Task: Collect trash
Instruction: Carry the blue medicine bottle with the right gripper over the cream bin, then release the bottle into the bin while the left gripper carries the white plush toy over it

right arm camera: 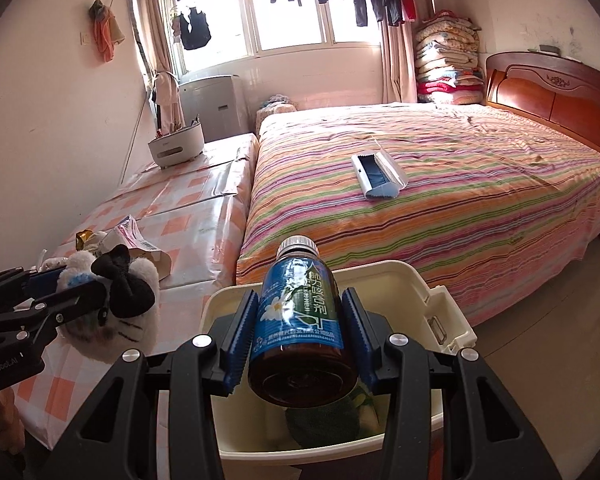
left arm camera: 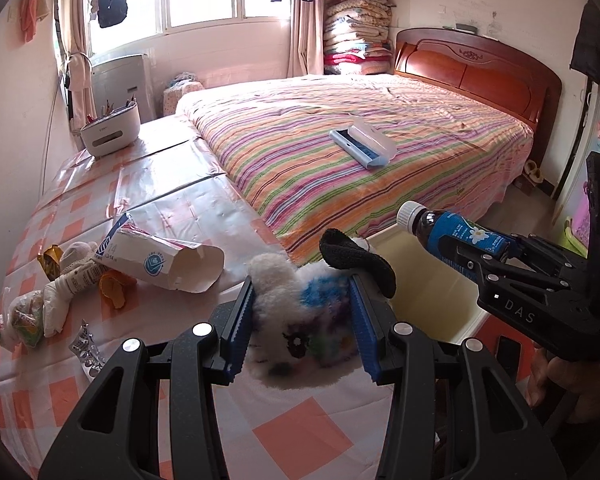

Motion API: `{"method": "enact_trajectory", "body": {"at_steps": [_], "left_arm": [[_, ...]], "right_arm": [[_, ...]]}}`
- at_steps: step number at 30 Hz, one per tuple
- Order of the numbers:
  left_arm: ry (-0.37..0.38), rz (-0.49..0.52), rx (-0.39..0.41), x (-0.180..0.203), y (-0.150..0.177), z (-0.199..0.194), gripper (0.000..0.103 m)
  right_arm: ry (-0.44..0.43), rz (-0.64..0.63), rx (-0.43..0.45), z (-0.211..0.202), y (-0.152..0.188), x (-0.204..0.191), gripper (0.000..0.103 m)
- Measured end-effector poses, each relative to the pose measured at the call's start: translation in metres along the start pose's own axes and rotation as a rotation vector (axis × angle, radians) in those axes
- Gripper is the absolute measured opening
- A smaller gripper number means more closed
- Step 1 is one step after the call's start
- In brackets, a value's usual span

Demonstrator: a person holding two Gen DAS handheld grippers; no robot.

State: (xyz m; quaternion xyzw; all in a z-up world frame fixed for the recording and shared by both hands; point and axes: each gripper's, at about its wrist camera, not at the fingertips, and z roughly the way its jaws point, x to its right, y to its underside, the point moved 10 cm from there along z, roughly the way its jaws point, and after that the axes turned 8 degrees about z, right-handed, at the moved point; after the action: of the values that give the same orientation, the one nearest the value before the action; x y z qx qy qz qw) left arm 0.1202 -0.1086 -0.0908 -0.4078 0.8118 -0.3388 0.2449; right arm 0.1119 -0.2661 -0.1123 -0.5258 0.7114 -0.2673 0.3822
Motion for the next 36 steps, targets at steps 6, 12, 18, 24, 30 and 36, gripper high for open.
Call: {"method": "enact_trajectory", "body": {"at_steps": [6,12,18,24,30,36], "left_arm": [[0.012,0.006,-0.013,0.007,0.000,0.008,0.044],[0.033,0.008,-0.025,0.013,-0.001,0.017,0.044],[0.074,0.013,-0.031,0.024,-0.006,0.025,0.044],[0.109,0.013,-0.040,0.035,-0.010,0.034,0.044],[0.130,0.025,-0.039,0.046,-0.014,0.038,0.049],[0.152,0.040,-0.036,0.056,-0.016,0.043,0.060]], "right_arm": [[-0.004,0.036,0.002,0.000,-0.002,0.006,0.043],[0.004,0.058,0.025,-0.003,-0.007,0.012,0.043],[0.017,0.121,0.085,-0.013,-0.019,0.027,0.043],[0.022,0.178,0.147,-0.024,-0.030,0.040,0.043],[0.022,0.197,0.178,-0.029,-0.035,0.045,0.043],[0.017,0.211,0.197,-0.032,-0.037,0.048,0.043]]}}
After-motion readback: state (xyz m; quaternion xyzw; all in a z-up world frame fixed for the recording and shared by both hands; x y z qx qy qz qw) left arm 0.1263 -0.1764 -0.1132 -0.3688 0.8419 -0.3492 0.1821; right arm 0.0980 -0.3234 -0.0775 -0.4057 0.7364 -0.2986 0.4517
